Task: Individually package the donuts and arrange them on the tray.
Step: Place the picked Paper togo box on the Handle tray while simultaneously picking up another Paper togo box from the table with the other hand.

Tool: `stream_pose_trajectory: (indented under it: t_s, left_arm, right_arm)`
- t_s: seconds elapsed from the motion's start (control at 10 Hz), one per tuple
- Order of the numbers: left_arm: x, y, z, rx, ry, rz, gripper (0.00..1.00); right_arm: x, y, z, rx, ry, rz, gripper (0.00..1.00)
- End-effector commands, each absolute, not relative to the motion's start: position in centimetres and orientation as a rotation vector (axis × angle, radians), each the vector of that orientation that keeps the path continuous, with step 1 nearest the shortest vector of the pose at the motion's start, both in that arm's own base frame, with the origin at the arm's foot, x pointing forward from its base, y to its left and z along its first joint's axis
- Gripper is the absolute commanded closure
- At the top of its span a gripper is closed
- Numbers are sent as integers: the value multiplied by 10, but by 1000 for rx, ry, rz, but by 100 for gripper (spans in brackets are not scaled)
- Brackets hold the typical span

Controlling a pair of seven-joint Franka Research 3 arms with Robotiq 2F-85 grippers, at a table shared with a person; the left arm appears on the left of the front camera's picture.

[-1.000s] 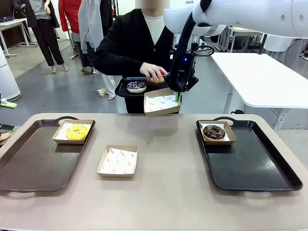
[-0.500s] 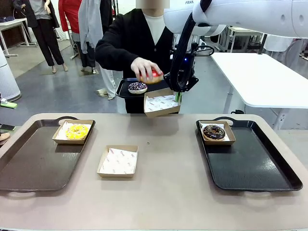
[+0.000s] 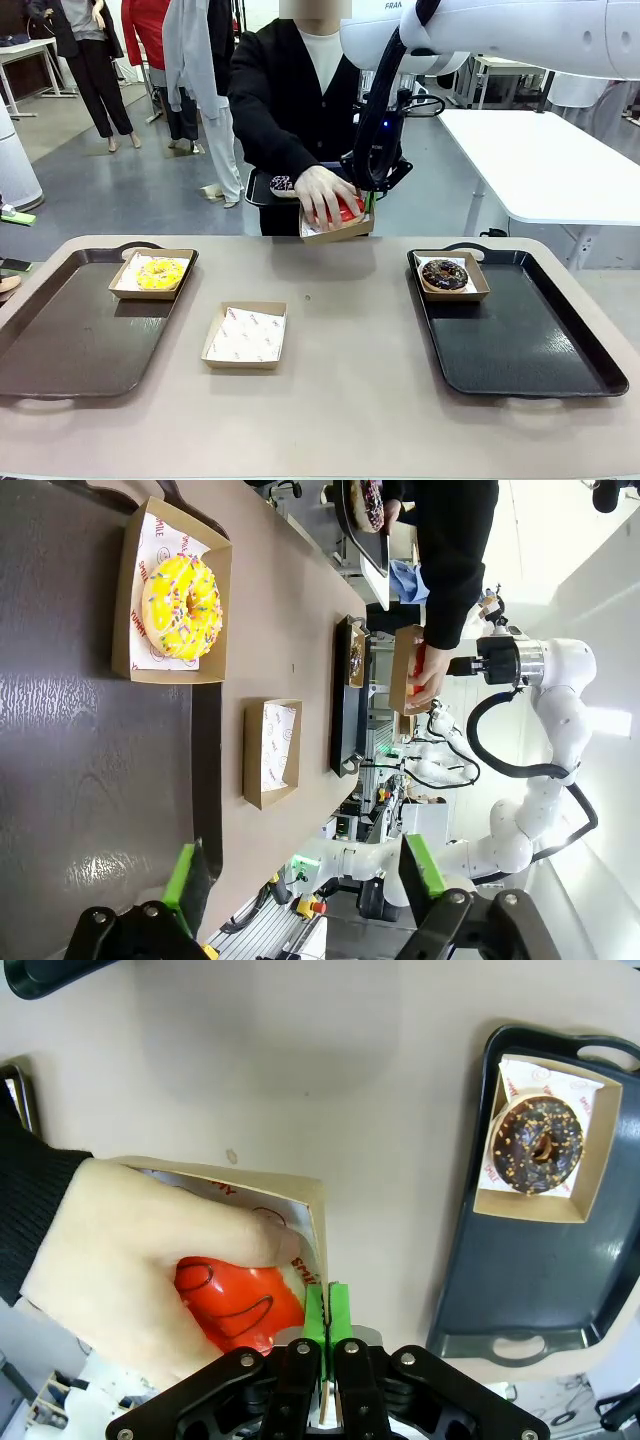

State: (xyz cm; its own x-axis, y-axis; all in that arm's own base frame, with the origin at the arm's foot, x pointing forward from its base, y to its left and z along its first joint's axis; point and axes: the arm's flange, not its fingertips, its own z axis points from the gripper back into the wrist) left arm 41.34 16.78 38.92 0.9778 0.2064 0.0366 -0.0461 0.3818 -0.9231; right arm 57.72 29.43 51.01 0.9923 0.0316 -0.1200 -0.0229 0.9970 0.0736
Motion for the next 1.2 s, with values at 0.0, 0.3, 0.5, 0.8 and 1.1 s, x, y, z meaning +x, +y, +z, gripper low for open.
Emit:
stream_pose_trajectory:
  t_s: [0.0, 0.3, 0.5, 0.8, 1.1]
  left_arm:
    - [412, 168, 390, -1177, -156, 153, 0]
    - [412, 168, 390, -1177, -156, 153, 0]
    - [412, 168, 390, -1177, -156, 153, 0]
    - [412, 168, 390, -1177, -156, 153, 0]
    - [412, 168, 390, -1177, -156, 153, 0]
  right_arm:
    - [576, 294, 510, 72, 117, 24, 100]
    - [576, 294, 510, 72, 117, 24, 100]
    - [576, 294, 510, 72, 117, 24, 100]
    - [576, 294, 510, 72, 117, 24, 100]
    - [576, 294, 510, 72, 117, 24, 100]
